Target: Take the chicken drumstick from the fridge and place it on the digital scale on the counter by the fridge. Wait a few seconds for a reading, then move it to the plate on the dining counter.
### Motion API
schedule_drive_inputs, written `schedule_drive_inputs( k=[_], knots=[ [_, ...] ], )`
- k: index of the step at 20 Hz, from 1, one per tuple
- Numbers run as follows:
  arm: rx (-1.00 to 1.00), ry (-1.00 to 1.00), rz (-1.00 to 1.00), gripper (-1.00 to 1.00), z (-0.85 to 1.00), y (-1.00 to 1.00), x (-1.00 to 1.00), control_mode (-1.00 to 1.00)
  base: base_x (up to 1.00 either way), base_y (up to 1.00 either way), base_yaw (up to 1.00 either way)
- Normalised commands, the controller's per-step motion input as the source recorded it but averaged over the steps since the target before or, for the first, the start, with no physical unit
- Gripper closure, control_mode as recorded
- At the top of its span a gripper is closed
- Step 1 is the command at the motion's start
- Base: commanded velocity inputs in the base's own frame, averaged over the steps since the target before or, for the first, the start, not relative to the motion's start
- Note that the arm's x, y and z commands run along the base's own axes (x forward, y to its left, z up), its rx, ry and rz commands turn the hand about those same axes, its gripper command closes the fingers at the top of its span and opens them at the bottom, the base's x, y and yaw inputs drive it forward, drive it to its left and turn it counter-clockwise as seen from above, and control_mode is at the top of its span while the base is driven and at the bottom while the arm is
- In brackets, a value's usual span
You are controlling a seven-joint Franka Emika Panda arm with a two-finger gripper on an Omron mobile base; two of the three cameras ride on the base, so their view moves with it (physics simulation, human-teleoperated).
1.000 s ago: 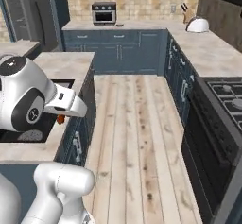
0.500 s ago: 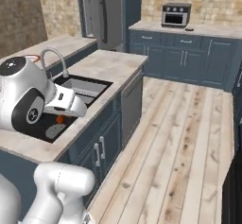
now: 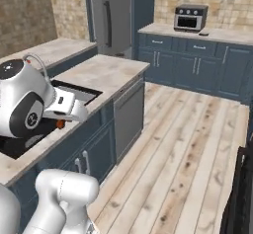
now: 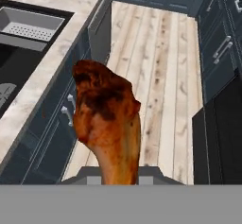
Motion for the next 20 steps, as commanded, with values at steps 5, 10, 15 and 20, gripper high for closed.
schedule_drive_inputs(
  k=[5, 10, 15, 20],
  knots=[
    [0.00, 0.00, 0.00, 1.00, 0.00, 0.00, 0.00, 1.00, 0.78, -1.00, -0.16],
    [0.00, 0.00, 0.00, 1.00, 0.00, 0.00, 0.00, 1.00, 1.00, -0.74, -0.16],
    [0.00, 0.00, 0.00, 1.00, 0.00, 0.00, 0.00, 1.00, 1.00, -0.54, -0.10],
    [0.00, 0.00, 0.00, 1.00, 0.00, 0.00, 0.00, 1.00, 1.00, -0.38, -0.06]
  ],
)
